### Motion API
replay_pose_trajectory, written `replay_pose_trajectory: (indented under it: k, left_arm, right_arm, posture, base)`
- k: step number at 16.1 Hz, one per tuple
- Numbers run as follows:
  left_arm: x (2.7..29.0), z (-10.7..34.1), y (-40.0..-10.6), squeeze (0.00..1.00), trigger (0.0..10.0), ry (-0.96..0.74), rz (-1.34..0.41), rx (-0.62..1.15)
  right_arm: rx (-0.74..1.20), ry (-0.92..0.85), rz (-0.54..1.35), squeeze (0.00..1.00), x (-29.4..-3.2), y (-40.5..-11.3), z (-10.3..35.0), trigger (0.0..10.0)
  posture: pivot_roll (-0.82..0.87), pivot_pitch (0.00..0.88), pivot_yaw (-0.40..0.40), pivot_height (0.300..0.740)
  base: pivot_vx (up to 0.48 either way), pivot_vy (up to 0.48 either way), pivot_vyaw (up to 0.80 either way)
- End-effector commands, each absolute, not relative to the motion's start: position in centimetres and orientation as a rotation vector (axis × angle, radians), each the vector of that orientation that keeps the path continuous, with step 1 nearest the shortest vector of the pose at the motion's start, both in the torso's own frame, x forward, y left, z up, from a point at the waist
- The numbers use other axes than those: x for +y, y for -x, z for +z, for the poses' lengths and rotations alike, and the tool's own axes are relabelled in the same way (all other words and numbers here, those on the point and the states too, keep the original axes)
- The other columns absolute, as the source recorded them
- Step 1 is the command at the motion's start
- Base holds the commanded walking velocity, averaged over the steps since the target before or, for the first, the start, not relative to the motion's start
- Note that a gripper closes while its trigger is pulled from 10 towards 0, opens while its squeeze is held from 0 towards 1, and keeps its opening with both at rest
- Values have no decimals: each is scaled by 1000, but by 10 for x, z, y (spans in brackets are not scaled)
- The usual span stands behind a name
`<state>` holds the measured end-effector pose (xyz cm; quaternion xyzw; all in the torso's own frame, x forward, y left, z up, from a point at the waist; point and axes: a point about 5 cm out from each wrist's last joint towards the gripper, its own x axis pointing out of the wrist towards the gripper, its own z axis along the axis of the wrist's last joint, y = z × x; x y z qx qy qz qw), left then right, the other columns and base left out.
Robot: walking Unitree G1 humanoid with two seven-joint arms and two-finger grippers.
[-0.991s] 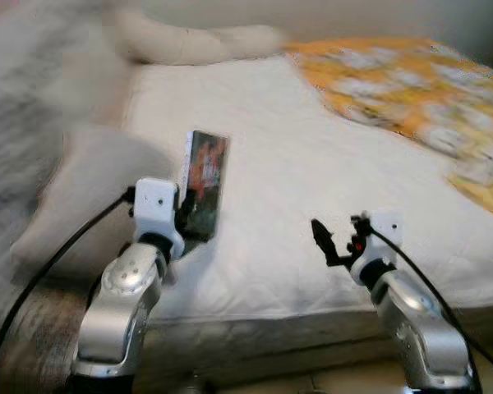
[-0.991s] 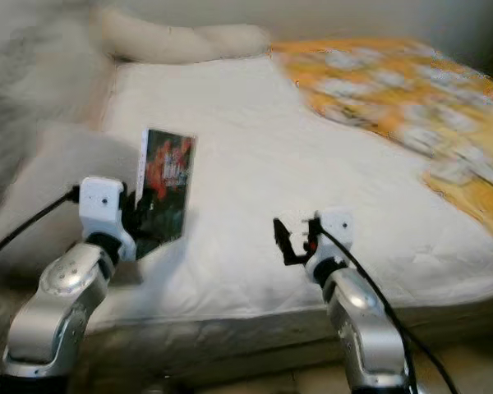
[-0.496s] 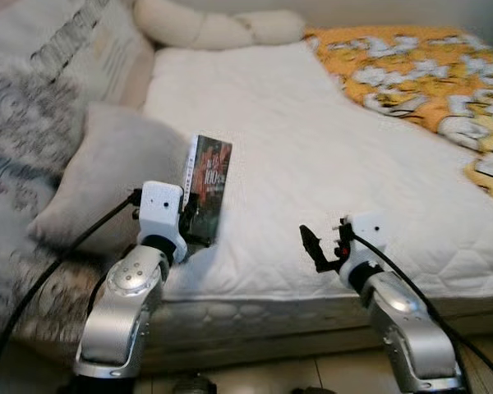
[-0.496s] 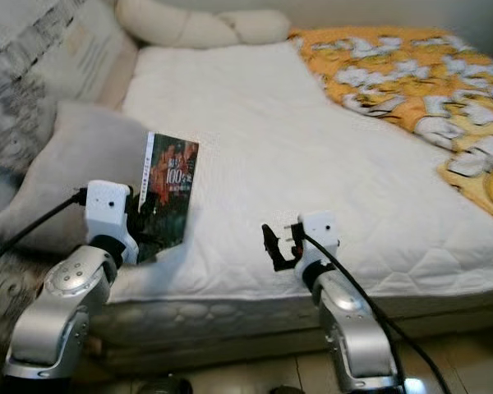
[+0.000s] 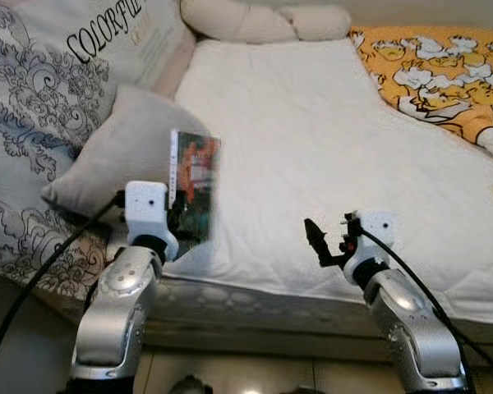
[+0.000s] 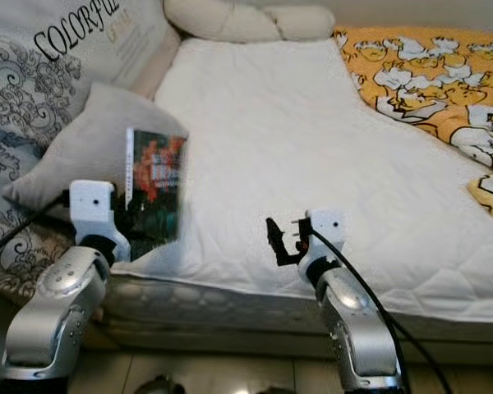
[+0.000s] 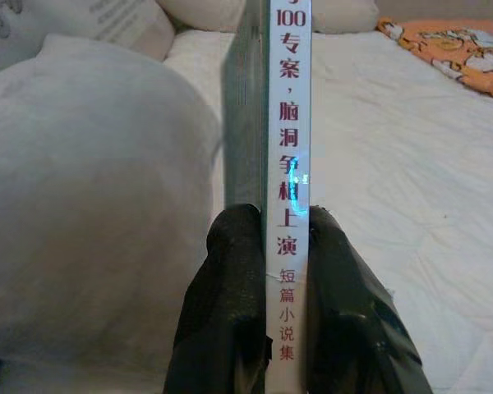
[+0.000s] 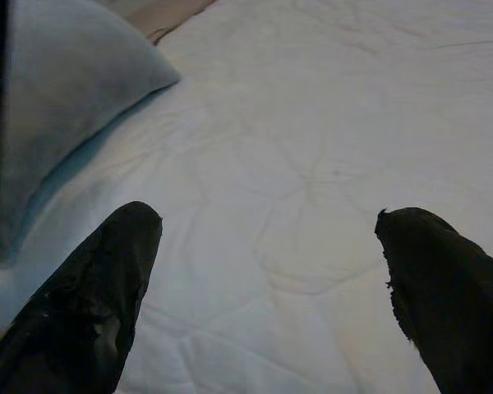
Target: Clean up the room
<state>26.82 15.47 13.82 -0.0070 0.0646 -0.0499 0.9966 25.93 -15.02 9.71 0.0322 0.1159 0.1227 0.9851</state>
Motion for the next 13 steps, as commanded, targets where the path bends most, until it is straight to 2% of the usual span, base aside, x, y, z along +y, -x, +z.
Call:
replay_pose_trajectory:
  k: [1,4,9,13]
  left_arm:
    - [157,150,-270,0,10000,14,-91,75]
    - [160,151,-271,0,10000,24,-84,73]
    - [162,152,-271,0,10000,33,-81,70]
    - [160,152,-272,0,10000,39,-104,69]
  right_arm:
    - [209,-64,253,0,-149,-260,103,10000]
    - [211,-60,271,0,-147,-259,103,10000]
    - [213,-66,290,0,-144,-260,102,10000]
    - [233,-66,285,0,-144,-260,100,10000]
  posture:
    - [-31,43,16,740]
    - [-32,41,14,740]
    - [-28,37,11,740]
    - [-29,36,10,740]
  base:
    - [0,0,0]
    - [0,0,0]
    - [240,0,0]
    - [243,0,-722]
